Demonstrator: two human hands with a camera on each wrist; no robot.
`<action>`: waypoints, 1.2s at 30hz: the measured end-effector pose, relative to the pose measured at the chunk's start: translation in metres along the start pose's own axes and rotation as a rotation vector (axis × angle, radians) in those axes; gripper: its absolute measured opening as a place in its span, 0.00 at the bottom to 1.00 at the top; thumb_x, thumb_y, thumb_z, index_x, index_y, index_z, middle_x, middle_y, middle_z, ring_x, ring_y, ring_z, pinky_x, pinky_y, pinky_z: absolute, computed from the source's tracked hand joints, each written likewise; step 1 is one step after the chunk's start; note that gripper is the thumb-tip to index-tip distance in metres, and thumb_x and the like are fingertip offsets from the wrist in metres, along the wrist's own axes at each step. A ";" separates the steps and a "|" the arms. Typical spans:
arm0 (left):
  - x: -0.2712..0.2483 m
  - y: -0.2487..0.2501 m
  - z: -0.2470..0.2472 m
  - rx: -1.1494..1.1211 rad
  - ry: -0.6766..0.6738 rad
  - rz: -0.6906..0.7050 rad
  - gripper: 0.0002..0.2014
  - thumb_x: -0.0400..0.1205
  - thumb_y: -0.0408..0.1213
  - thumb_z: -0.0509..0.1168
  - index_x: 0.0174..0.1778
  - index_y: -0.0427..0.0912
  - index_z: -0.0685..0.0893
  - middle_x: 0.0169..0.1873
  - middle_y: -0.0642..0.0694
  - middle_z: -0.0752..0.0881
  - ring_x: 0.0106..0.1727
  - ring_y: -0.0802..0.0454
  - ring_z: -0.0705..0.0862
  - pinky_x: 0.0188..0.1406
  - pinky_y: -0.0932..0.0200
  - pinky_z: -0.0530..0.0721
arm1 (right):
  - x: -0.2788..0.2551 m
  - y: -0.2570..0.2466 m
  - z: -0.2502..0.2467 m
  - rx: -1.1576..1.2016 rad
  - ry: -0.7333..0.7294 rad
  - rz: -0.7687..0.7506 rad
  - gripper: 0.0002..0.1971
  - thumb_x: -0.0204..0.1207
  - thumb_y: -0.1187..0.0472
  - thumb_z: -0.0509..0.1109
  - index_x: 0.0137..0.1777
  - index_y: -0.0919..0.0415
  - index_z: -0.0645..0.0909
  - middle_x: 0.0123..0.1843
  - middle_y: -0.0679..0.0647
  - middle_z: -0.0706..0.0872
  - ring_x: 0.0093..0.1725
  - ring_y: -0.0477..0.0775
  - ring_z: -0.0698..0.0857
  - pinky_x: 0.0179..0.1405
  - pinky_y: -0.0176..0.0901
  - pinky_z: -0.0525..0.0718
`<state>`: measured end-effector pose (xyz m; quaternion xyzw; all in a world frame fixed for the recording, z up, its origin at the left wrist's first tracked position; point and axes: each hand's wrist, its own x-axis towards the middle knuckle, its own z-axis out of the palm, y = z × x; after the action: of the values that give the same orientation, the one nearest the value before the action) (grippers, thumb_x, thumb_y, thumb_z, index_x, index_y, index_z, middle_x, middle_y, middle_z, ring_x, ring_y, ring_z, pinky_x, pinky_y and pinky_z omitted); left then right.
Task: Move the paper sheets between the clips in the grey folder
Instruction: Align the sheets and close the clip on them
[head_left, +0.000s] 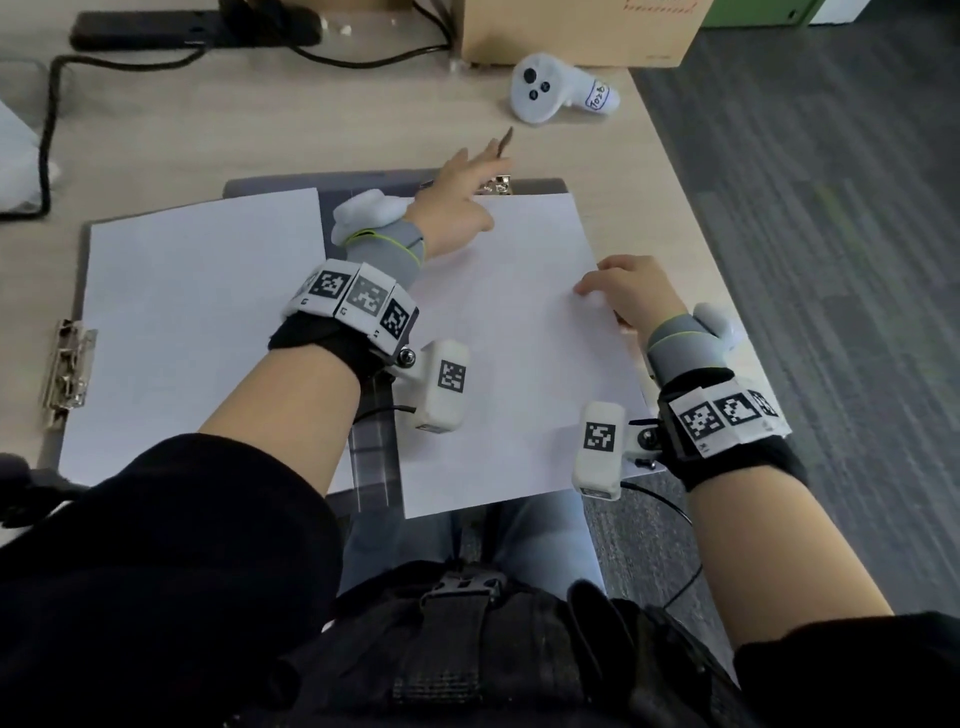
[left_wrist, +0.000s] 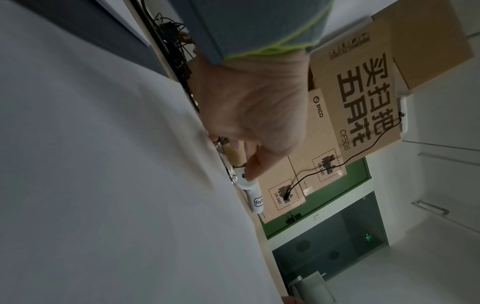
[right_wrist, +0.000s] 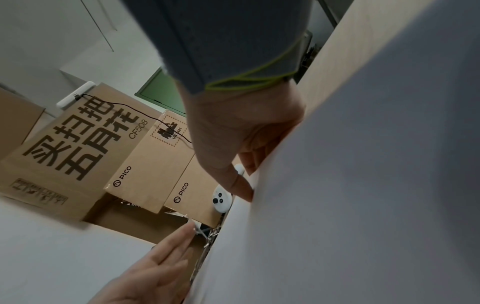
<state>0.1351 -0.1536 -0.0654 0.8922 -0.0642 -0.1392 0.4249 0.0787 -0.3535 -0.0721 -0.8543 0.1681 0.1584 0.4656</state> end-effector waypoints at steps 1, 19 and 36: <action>0.002 -0.002 0.001 0.005 -0.050 0.004 0.36 0.75 0.21 0.58 0.79 0.51 0.62 0.82 0.51 0.61 0.85 0.49 0.50 0.84 0.46 0.48 | 0.000 0.000 0.000 0.010 -0.003 0.005 0.16 0.66 0.68 0.70 0.23 0.56 0.69 0.25 0.53 0.63 0.25 0.54 0.62 0.25 0.37 0.61; -0.040 -0.052 -0.024 -0.119 0.572 -0.177 0.23 0.73 0.24 0.60 0.63 0.43 0.82 0.64 0.46 0.84 0.65 0.49 0.80 0.56 0.69 0.74 | 0.008 0.000 -0.001 0.036 -0.091 0.032 0.10 0.77 0.68 0.63 0.34 0.60 0.79 0.35 0.59 0.77 0.36 0.56 0.73 0.39 0.47 0.72; -0.051 -0.051 -0.021 -0.079 0.461 -0.171 0.18 0.76 0.28 0.63 0.62 0.41 0.84 0.66 0.44 0.83 0.65 0.48 0.80 0.45 0.71 0.73 | 0.018 -0.017 0.011 -0.176 0.123 -0.011 0.12 0.68 0.69 0.65 0.27 0.59 0.67 0.28 0.55 0.67 0.32 0.55 0.67 0.24 0.39 0.64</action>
<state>0.0928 -0.0937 -0.0829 0.8851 0.1157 0.0302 0.4497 0.1013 -0.3378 -0.0732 -0.9008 0.1772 0.1174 0.3786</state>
